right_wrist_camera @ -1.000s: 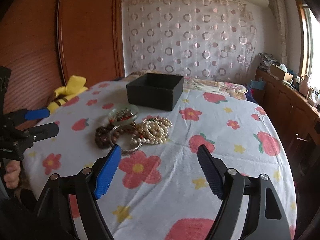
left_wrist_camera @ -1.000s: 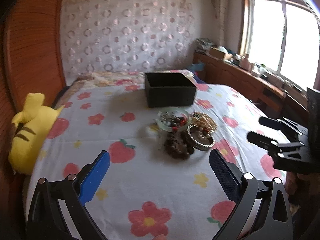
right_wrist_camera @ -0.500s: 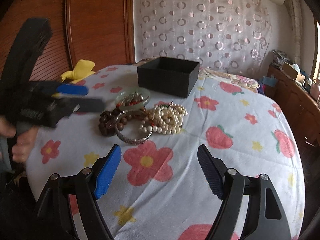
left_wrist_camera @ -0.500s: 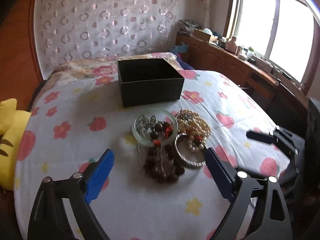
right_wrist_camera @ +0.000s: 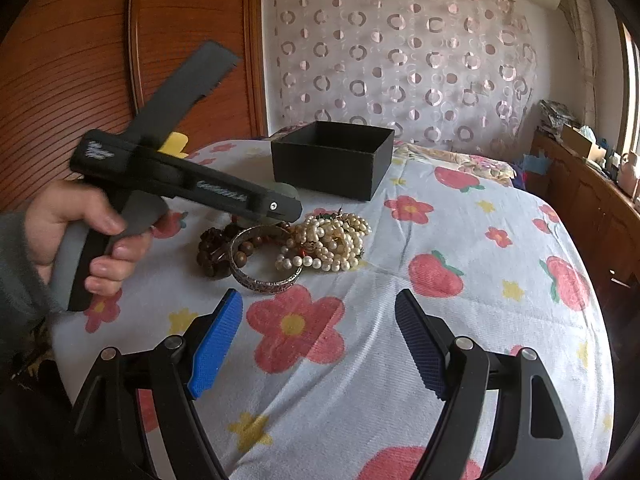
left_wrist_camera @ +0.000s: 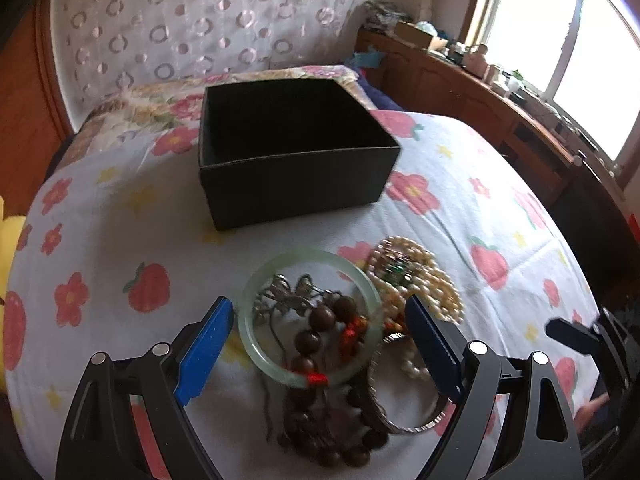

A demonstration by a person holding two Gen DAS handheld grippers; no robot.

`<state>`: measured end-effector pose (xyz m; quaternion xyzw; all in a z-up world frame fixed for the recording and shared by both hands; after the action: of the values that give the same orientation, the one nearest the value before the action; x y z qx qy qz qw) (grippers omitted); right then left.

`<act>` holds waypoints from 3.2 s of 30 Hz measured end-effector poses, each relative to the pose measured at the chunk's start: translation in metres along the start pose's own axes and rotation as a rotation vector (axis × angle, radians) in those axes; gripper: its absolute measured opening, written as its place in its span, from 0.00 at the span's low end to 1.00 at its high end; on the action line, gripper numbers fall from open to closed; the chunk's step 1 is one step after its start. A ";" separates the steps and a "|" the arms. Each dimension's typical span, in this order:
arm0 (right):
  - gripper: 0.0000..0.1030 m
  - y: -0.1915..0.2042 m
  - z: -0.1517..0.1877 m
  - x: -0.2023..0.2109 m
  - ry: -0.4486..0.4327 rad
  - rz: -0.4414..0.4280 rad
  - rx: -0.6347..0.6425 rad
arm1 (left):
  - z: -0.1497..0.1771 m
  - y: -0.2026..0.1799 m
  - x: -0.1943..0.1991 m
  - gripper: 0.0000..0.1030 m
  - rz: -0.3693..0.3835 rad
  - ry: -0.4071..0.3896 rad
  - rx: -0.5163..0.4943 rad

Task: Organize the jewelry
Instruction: 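Move both tools toward the jewelry pile beside the black box, then grasp the green jade bangle with the left tool while the right tool grasps the silver bangle, then carry both bangles into the black box and open both tools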

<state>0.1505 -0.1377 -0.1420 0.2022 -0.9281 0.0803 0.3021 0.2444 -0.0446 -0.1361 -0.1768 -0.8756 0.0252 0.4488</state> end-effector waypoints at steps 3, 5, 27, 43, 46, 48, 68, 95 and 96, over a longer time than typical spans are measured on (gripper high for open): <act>0.78 -0.001 0.000 0.000 -0.003 0.002 0.002 | 0.000 0.003 -0.005 0.81 -0.015 0.017 0.001; 0.78 -0.001 0.000 0.000 -0.004 0.001 -0.001 | 0.001 0.002 -0.007 0.74 -0.033 0.026 -0.021; 0.46 0.046 -0.025 -0.024 0.096 -0.147 0.135 | 0.040 0.009 0.071 0.66 0.002 -0.156 0.009; 0.05 0.060 -0.022 -0.038 0.190 -0.207 0.232 | 0.071 0.021 0.093 0.66 -0.018 -0.203 0.030; 0.05 0.059 -0.017 -0.025 0.178 -0.217 0.241 | 0.072 0.019 0.093 0.66 -0.019 -0.208 0.025; 0.05 0.057 -0.014 -0.018 0.173 -0.230 0.239 | 0.073 0.019 0.093 0.67 -0.014 -0.208 0.026; 0.05 0.046 0.000 0.016 0.129 -0.220 0.254 | 0.071 0.008 0.093 0.67 -0.018 -0.214 -0.003; 0.05 -0.025 -0.161 -0.082 0.001 -0.209 0.187 | -0.051 0.033 0.062 0.67 -0.048 -0.213 -0.062; 0.04 -0.025 -0.165 -0.088 0.003 -0.217 0.185 | -0.054 0.034 0.061 0.66 -0.049 -0.214 -0.062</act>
<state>0.3136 -0.0868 -0.0606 0.3280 -0.8890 0.1327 0.2907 0.2644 0.0011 -0.0630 -0.1653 -0.9230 0.0061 0.3474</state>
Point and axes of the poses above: each gripper's, at about its wrist camera, not at the fingertips, and x roughly against the way its jaws point, y to its left, z to its underside, the point moved 5 cm from there along -x, roughly the way its jaws point, and after that the axes turned 5 degrees about z, right-handed, at the moved point
